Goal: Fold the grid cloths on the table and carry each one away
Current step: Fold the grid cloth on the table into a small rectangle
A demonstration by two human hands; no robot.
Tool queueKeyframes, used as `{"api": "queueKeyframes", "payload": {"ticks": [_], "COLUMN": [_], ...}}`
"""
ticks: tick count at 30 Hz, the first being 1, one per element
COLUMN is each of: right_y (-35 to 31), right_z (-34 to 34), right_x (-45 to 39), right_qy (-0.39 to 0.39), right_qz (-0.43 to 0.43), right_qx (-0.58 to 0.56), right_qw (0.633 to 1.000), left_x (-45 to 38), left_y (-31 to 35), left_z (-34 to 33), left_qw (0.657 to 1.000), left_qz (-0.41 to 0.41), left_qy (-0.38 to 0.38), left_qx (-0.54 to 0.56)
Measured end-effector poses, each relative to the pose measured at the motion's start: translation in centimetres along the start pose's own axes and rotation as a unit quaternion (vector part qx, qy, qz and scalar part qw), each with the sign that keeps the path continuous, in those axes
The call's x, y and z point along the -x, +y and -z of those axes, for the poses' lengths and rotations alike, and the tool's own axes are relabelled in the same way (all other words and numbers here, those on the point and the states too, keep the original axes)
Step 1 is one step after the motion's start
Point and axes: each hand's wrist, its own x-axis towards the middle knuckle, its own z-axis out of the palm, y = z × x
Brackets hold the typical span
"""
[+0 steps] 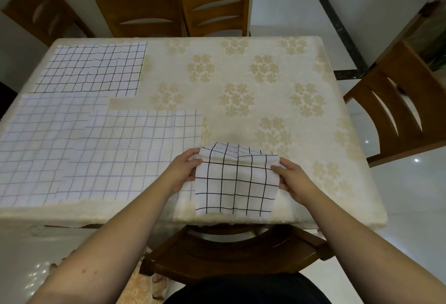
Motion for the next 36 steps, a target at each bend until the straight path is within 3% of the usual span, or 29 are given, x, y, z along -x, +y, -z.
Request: {"api": "queueKeyframes", "payload": {"ticks": [5, 15, 22, 26, 31, 36], "right_y": [-1.0, -1.9, -1.6, -1.9, -2.6, -2.9], "right_z": [0.0, 0.2, 1.3, 1.7, 1.1, 0.8], "right_x": [0.5, 1.1, 1.2, 1.2, 1.2, 1.5], "right_qy": [-0.007, 0.073, 0.032, 0.012, 0.030, 0.041], "right_qz": [0.040, 0.134, 0.174, 0.218, 0.157, 0.150], "right_qx": [0.029, 0.267, 0.300, 0.349, 0.320, 0.247], "right_qw": [0.999, 0.951, 0.937, 0.912, 0.934, 0.957], "left_x": [0.2, 0.9, 0.6, 0.5, 1.5, 1.3], "left_y": [0.4, 0.8, 1.2, 2.0, 3.0, 2.9], "left_z": [0.2, -0.3, 0.2, 0.2, -0.9, -1.1], "left_qw": [1.000, 0.989, 0.983, 0.986, 0.979, 0.965], "left_qz": [-0.019, -0.089, -0.092, -0.060, -0.096, -0.137], "left_qy": [0.004, 0.025, -0.026, -0.038, -0.045, -0.012], "left_qx": [-0.008, -0.117, -0.158, -0.152, -0.174, -0.221]}}
